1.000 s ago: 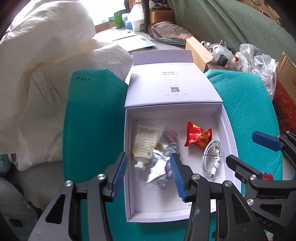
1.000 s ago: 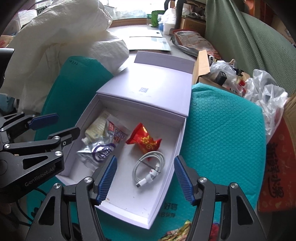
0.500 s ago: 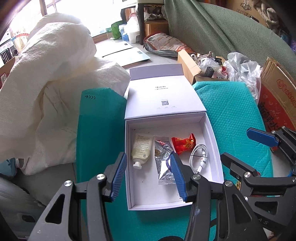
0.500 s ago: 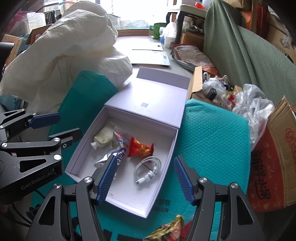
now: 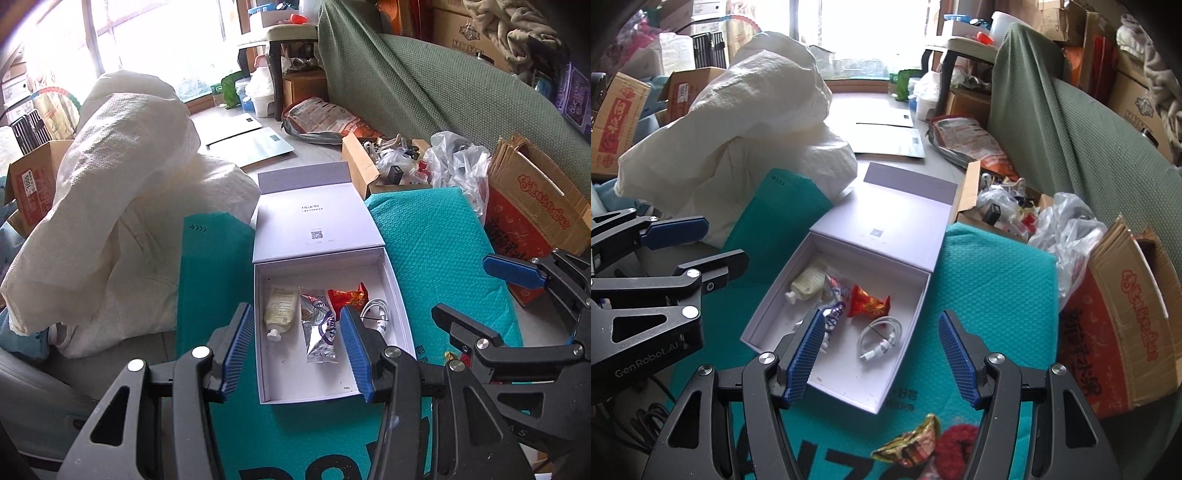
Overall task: Organize soft objects
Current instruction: 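Move both tools back over the remaining pile of items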
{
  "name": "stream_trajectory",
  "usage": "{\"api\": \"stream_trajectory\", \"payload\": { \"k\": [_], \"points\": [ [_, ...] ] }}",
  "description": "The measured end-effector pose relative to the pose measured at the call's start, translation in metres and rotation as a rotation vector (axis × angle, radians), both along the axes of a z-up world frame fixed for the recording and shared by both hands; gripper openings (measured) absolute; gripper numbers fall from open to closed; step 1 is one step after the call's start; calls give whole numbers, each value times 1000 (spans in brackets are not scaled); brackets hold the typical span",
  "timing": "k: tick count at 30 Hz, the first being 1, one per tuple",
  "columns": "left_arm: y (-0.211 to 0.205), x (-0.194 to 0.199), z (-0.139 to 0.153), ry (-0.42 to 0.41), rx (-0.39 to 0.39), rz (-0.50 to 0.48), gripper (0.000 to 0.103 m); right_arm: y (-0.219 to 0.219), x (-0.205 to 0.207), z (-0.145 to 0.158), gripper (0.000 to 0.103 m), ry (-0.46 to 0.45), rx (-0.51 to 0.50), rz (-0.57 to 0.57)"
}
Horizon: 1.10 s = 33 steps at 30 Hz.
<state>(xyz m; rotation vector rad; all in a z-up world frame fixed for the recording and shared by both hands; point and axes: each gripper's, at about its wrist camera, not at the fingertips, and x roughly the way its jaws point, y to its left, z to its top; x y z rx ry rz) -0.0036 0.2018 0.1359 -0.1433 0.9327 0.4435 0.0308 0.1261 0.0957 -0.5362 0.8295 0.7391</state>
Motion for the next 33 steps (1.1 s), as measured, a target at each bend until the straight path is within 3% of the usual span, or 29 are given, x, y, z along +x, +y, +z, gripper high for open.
{"api": "stream_trajectory", "payload": {
  "k": [7, 14, 20, 33],
  "points": [
    [-13, -15, 22, -35, 7, -19, 48, -13, -13, 26, 64, -21, 35, -12],
    [-27, -32, 38, -52, 4, -41, 48, -28, -38, 50, 68, -107, 46, 14],
    [-43, -48, 44, -69, -1, -52, 48, -44, -54, 51, 70, -118, 41, -11],
    [-81, -74, 22, -38, -35, -142, 48, -92, -84, 32, 71, -36, 34, -86]
  ]
}}
